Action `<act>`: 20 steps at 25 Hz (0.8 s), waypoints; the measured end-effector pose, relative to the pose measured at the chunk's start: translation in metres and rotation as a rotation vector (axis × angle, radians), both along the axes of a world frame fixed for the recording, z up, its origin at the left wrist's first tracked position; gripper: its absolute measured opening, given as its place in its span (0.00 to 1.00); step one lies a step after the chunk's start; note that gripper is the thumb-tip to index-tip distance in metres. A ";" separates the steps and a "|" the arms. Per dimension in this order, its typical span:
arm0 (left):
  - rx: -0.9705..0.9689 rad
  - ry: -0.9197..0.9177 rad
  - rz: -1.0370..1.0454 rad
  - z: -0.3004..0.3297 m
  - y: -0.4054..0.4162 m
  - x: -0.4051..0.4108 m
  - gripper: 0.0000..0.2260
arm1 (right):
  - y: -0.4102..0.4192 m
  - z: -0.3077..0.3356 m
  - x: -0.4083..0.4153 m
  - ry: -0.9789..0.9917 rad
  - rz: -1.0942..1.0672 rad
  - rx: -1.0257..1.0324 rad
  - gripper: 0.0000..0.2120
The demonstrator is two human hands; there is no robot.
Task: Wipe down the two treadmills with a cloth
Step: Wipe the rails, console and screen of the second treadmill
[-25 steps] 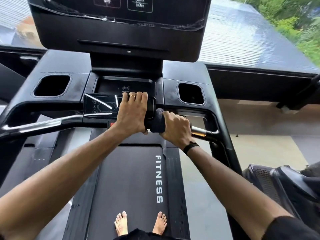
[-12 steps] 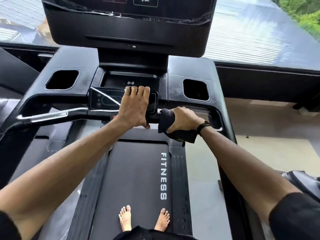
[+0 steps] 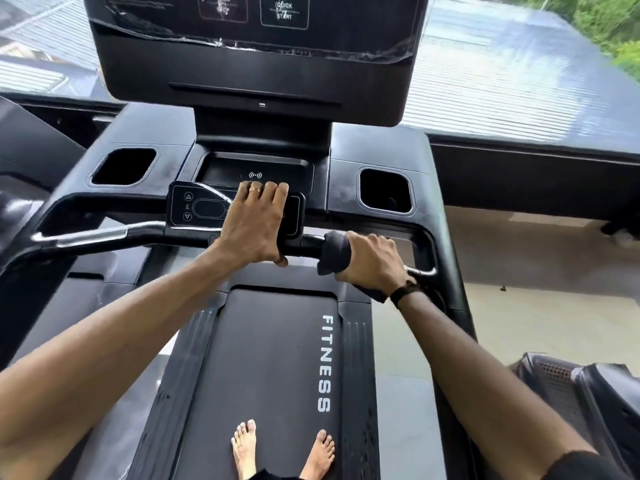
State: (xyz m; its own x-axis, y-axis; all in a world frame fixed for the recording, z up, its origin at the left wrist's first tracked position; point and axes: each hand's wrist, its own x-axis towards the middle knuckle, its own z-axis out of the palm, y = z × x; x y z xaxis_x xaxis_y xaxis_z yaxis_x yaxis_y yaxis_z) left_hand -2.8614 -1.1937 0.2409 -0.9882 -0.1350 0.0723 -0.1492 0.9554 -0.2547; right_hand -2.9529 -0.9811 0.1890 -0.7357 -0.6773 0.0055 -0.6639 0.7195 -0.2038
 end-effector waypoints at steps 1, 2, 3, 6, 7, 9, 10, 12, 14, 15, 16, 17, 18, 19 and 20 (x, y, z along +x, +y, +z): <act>-0.001 -0.009 -0.001 0.000 0.002 0.000 0.64 | 0.001 -0.001 -0.002 -0.031 0.017 0.019 0.24; -0.001 -0.016 -0.003 0.000 0.004 -0.001 0.63 | 0.005 0.000 -0.002 -0.058 0.013 0.021 0.24; -0.001 -0.017 -0.001 -0.001 0.004 -0.002 0.63 | 0.009 0.000 -0.004 -0.043 -0.005 0.004 0.24; 0.016 -0.004 0.019 0.000 0.002 -0.001 0.64 | 0.014 0.002 -0.006 -0.024 -0.010 -0.017 0.22; 0.019 -0.014 0.016 0.001 0.002 -0.001 0.63 | 0.015 0.001 -0.006 -0.038 0.011 -0.011 0.22; 0.017 -0.021 0.012 -0.002 0.003 -0.001 0.63 | 0.024 -0.008 0.001 0.016 0.003 -0.048 0.21; 0.011 -0.011 0.010 -0.002 0.002 -0.001 0.63 | 0.026 -0.007 0.003 0.042 -0.018 -0.068 0.20; 0.022 0.000 0.019 0.000 0.002 -0.001 0.63 | 0.031 -0.002 -0.006 0.012 -0.002 -0.052 0.21; 0.029 -0.020 0.017 0.001 0.005 -0.002 0.63 | 0.040 0.002 -0.009 -0.094 0.015 -0.020 0.22; 0.023 -0.019 0.018 0.000 0.005 -0.003 0.63 | 0.046 0.000 -0.008 -0.069 -0.001 -0.034 0.22; 0.020 -0.019 0.020 0.000 0.004 -0.002 0.63 | 0.052 -0.009 -0.005 0.018 -0.042 -0.080 0.22; 0.019 -0.016 0.023 0.000 0.004 -0.002 0.63 | 0.057 -0.018 0.000 0.131 -0.082 -0.115 0.22; 0.018 -0.012 0.020 0.000 0.004 -0.002 0.62 | 0.063 -0.022 0.003 0.197 -0.097 -0.132 0.21; 0.021 -0.012 0.017 0.000 0.005 -0.002 0.62 | 0.069 -0.023 0.001 0.179 -0.079 -0.115 0.21; 0.026 -0.010 0.022 0.000 0.004 -0.001 0.62 | 0.071 -0.018 -0.007 0.077 -0.036 -0.070 0.21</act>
State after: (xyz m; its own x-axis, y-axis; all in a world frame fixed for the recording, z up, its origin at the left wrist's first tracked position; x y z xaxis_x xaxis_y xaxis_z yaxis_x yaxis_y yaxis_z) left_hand -2.8628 -1.1901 0.2406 -0.9857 -0.1583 0.0582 -0.1675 0.9582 -0.2318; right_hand -2.9596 -0.9101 0.1711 -0.7554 -0.6462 0.1091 -0.6532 0.7291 -0.2042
